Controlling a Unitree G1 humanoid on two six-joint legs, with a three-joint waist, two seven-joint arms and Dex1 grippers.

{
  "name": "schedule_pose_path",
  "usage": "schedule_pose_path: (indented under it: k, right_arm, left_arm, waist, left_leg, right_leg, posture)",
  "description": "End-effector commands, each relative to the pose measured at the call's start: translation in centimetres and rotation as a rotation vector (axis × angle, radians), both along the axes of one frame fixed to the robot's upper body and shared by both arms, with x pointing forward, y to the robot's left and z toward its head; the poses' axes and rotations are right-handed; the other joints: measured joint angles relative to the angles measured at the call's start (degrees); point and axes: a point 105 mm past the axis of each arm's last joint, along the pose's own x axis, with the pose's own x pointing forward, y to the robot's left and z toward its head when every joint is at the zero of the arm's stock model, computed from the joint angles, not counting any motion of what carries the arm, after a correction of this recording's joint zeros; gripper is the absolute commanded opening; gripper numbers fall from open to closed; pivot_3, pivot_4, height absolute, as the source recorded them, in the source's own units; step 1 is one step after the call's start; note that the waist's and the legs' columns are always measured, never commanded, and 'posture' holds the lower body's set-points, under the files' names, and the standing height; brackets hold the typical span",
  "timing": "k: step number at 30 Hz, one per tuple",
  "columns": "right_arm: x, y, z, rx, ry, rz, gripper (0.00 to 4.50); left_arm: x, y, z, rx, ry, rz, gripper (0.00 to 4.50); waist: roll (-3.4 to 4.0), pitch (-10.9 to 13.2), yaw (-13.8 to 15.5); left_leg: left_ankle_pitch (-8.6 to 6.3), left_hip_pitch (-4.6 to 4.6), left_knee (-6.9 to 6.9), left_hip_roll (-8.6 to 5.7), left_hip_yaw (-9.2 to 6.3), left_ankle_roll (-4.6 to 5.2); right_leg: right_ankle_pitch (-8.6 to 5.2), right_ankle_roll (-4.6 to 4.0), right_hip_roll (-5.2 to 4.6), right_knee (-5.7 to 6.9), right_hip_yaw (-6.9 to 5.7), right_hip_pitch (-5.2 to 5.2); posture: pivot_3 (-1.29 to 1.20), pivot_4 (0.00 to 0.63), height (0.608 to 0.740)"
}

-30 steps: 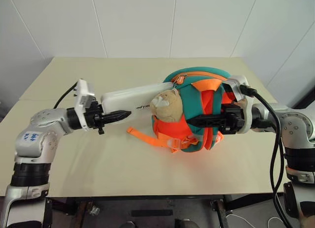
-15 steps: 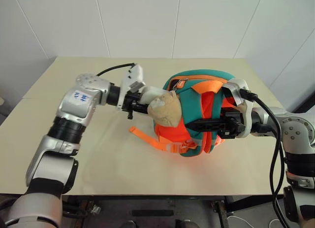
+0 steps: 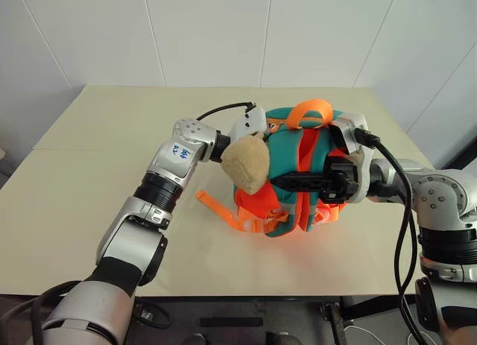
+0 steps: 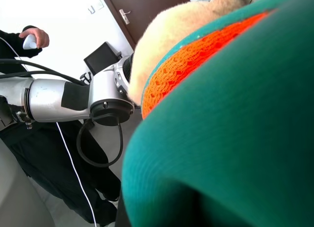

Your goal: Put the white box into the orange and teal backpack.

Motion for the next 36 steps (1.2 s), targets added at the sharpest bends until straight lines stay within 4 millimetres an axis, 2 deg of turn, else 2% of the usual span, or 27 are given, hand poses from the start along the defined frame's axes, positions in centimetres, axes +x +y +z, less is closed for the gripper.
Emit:
schedule_pose_path:
  k: [1,2,5,9,13,18,21,24,33,36]
  right_arm:
    - [-0.6,0.1,0.9,0.020,-0.057,0.009,0.00]
    - [-0.5,0.0,0.8,0.020,-0.056,0.004,0.00]
    - [-0.2,-0.1,0.6,0.017,-0.050,-0.011,0.00]
    - [0.3,-0.3,0.3,0.010,-0.043,-0.030,0.00]
    - [0.6,-0.3,-0.1,0.004,-0.034,-0.042,0.00]
    - [0.9,-0.3,-0.4,0.002,-0.021,-0.051,0.00]
    - [0.9,-0.3,-0.5,0.002,-0.017,-0.052,0.00]
    - [0.9,-0.2,-0.6,0.005,-0.013,-0.050,0.00]
    - [0.5,-0.4,-0.8,0.008,-0.004,-0.054,0.00]
    - [0.5,-0.3,-0.8,0.011,-0.004,-0.056,0.00]
  left_arm:
    - [-1.0,1.3,3.6,-0.124,-0.086,-0.053,4.29]
    - [-1.2,2.5,3.5,-0.119,-0.097,-0.073,4.49]
    - [-1.1,6.6,2.1,-0.026,-0.130,-0.084,4.49]
    - [-1.3,10.9,1.6,0.010,-0.128,-0.055,4.49]
    - [-2.5,13.9,0.9,0.069,-0.132,-0.044,4.49]
    - [-4.2,13.1,1.4,-0.009,-0.144,-0.075,4.49]
    - [-4.5,12.3,1.8,-0.055,-0.169,-0.059,4.49]
    - [-3.7,12.0,2.8,-0.161,-0.195,0.024,4.49]
    - [-0.3,14.5,3.2,-0.260,-0.140,0.375,4.49]
    - [0.4,14.5,3.6,-0.323,-0.117,0.421,4.49]
  waist:
    - [0.00,0.00,-0.16]
    - [0.00,0.00,-0.18]
    - [0.01,0.00,-0.59]
    - [0.01,0.00,-0.18]
    - [0.01,0.00,-0.07]
    - [0.01,0.00,0.30]
    - [0.01,0.00,0.13]
    - [0.01,0.00,0.06]
    - [0.01,0.00,-0.01]
    - [0.01,0.00,-0.01]
  left_leg:
    - [0.00,0.00,-0.01,0.01,0.00,0.00]
    - [0.00,0.00,-0.02,0.02,0.00,0.00]
    - [0.00,0.01,-0.06,0.03,0.03,-0.01]
    - [0.01,0.01,0.01,0.04,0.03,-0.02]
    - [0.00,0.02,0.06,0.03,0.02,0.00]
    - [0.00,-0.02,0.09,0.03,-0.02,0.01]
    - [-0.03,-0.01,0.10,0.02,-0.02,0.05]
    - [-0.02,0.03,0.11,0.04,-0.03,0.04]
    - [0.00,0.08,0.18,0.03,-0.03,0.01]
    - [0.00,0.08,0.17,0.03,-0.03,0.01]
  right_leg:
    - [0.00,0.00,0.01,0.01,0.00,-0.01]
    - [0.00,0.00,0.01,0.01,0.00,-0.02]
    - [0.00,0.00,0.02,0.00,0.00,-0.03]
    - [0.00,0.00,0.01,0.01,-0.02,-0.01]
    - [0.00,0.00,0.00,0.01,-0.01,0.02]
    - [0.00,0.00,0.00,0.05,-0.02,0.06]
    - [0.01,0.01,0.00,0.02,0.00,0.10]
    - [0.01,0.01,0.02,0.10,-0.01,0.09]
    - [0.02,0.03,0.01,0.10,0.01,0.09]
    - [0.02,0.03,0.01,0.12,0.01,0.09]
  posture:
    - [0.00,0.150,0.740]
    - [0.00,0.150,0.740]
    - [0.00,0.150,0.740]
    - [0.00,0.150,0.740]
    - [0.00,0.150,0.740]
    - [0.00,0.150,0.740]
    - [0.00,0.150,0.740]
    - [0.00,0.150,0.740]
    - [0.00,0.150,0.740]
    - [0.00,0.150,0.740]
